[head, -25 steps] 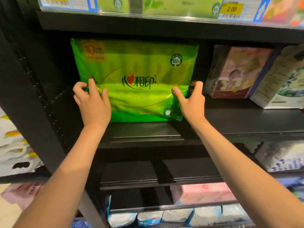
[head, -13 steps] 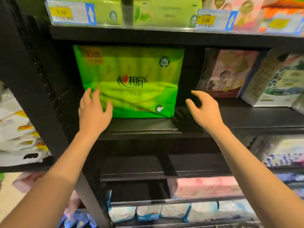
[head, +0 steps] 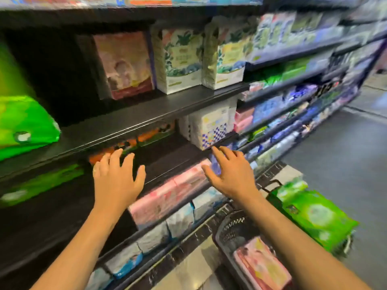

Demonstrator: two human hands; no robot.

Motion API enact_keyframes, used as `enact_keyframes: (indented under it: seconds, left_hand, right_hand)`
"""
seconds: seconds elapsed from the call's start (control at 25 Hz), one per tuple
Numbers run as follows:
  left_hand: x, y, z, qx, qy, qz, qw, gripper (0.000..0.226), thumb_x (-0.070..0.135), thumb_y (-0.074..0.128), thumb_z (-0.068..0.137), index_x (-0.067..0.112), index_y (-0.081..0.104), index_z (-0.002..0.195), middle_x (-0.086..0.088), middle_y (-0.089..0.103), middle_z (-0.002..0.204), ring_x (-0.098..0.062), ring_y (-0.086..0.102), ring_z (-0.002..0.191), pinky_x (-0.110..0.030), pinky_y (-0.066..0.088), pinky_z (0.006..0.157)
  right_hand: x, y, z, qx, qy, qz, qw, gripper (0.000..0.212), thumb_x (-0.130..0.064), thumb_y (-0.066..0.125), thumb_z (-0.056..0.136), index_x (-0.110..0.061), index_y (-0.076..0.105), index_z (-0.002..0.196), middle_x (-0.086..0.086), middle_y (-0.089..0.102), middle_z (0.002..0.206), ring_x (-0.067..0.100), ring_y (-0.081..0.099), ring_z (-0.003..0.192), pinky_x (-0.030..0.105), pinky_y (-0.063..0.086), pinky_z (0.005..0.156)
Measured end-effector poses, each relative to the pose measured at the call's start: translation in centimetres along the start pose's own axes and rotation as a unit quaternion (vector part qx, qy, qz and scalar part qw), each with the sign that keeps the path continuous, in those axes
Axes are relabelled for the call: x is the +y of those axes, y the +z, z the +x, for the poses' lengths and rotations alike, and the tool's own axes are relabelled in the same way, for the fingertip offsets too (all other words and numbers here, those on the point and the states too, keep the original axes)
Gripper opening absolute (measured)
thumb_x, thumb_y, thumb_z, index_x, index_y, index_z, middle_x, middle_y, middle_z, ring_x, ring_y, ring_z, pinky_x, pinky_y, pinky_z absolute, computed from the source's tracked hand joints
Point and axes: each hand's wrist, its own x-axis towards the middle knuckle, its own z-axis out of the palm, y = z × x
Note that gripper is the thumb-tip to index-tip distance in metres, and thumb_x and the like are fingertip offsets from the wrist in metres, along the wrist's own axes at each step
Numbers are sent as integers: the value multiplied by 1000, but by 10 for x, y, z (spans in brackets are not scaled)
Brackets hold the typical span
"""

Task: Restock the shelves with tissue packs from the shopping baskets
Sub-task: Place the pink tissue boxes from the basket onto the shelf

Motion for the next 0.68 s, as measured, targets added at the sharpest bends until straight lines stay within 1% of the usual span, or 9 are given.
enact_keyframes:
  seconds: [0.04,0.12,0.24,0.32,0.4,0.52,0.68]
  left_hand:
    - [30,11,-1,-25,24,-9,999,57,49,42,91,8,65,124,-23,57,133,-48,52,120,-61,43,94]
    - [88,33,-3,-67,80,-23,994,59,49,42,90,9,65,125,-24,57,134,-48,51,120,-60,43,95]
    - [166,64,-4,-122,156,-44,979,56,47,43,87,9,67,120,-23,58,131,-48,54,115,-59,45,91]
    - [207,86,-2,-151,192,-58,968,55,47,43,86,9,67,117,-23,60,128,-48,54,113,-57,44,91]
    - [238,110,-1,-172,218,-66,958,53,48,44,86,10,65,117,-22,60,124,-45,54,111,-56,44,90]
    - [288,158,6,-187,266,-94,941,50,45,46,85,11,64,117,-24,58,123,-45,55,108,-55,44,89]
    - [345,233,10,-252,319,-115,906,55,46,46,85,10,64,122,-23,57,129,-46,53,114,-57,43,93]
  right_hand:
    - [25,-5,-19,-5,22,-14,1000,67,-63,47,90,-16,59,136,11,63,131,40,61,107,48,50,93]
    - [74,-15,-55,-5,76,-41,996,63,-61,50,89,-17,61,132,11,65,127,39,62,102,45,51,89]
    - [136,-23,-101,-25,175,-58,983,66,-67,43,89,-21,60,133,9,64,130,40,60,103,45,52,88]
    - [172,-20,-126,-26,235,-72,969,66,-67,42,88,-20,62,130,9,64,128,41,60,101,45,53,85]
    - [193,-16,-144,-37,285,-78,955,65,-67,41,87,-20,63,127,11,65,126,41,59,102,47,54,84]
    - [230,4,-164,-68,366,-96,923,72,-70,37,88,-20,59,135,14,60,136,42,58,113,50,52,93]
    - [267,48,-179,-115,457,-95,877,81,-74,30,88,-18,54,142,17,53,145,44,50,128,54,42,107]
